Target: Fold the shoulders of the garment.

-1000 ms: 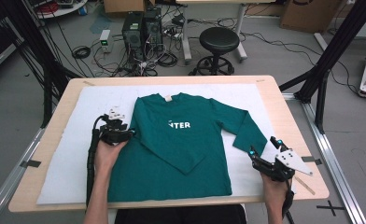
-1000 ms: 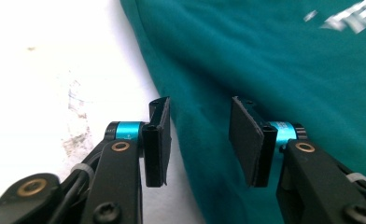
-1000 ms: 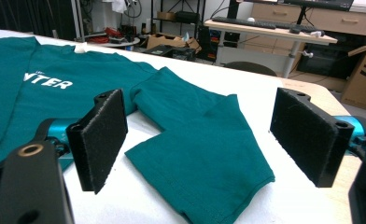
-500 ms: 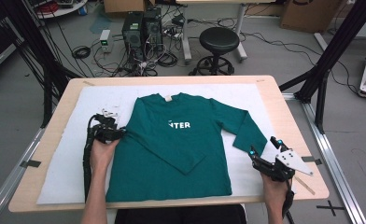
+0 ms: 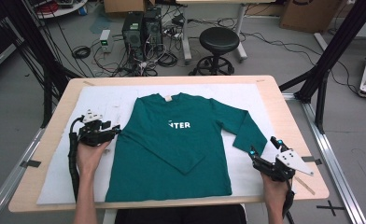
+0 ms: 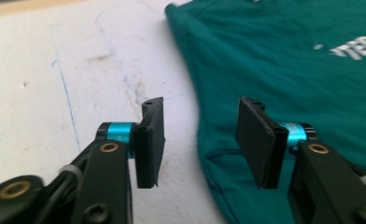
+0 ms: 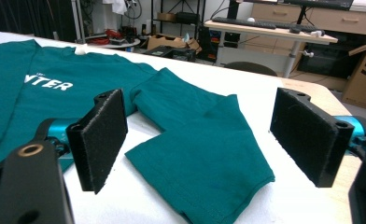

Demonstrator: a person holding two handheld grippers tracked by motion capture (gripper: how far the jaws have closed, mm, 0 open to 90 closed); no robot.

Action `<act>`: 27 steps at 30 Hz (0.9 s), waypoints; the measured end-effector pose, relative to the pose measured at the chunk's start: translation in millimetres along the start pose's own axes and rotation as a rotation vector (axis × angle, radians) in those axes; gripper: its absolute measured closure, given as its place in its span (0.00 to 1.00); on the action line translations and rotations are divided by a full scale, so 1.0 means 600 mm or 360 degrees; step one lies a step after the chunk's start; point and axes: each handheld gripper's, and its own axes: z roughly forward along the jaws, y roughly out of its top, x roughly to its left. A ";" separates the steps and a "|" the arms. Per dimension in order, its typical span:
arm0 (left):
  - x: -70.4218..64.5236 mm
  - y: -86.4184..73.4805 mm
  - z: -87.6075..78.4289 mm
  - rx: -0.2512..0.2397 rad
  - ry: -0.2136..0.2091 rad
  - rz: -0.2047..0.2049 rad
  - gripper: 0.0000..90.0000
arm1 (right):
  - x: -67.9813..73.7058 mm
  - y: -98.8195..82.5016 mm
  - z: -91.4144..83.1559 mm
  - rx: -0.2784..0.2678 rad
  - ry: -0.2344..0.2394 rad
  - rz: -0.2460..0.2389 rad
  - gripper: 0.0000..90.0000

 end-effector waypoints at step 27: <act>0.029 -0.135 -0.110 -0.0482 -0.0002 0.0014 0.35 | -0.002 0.000 0.000 0.0005 0.0007 0.0016 0.22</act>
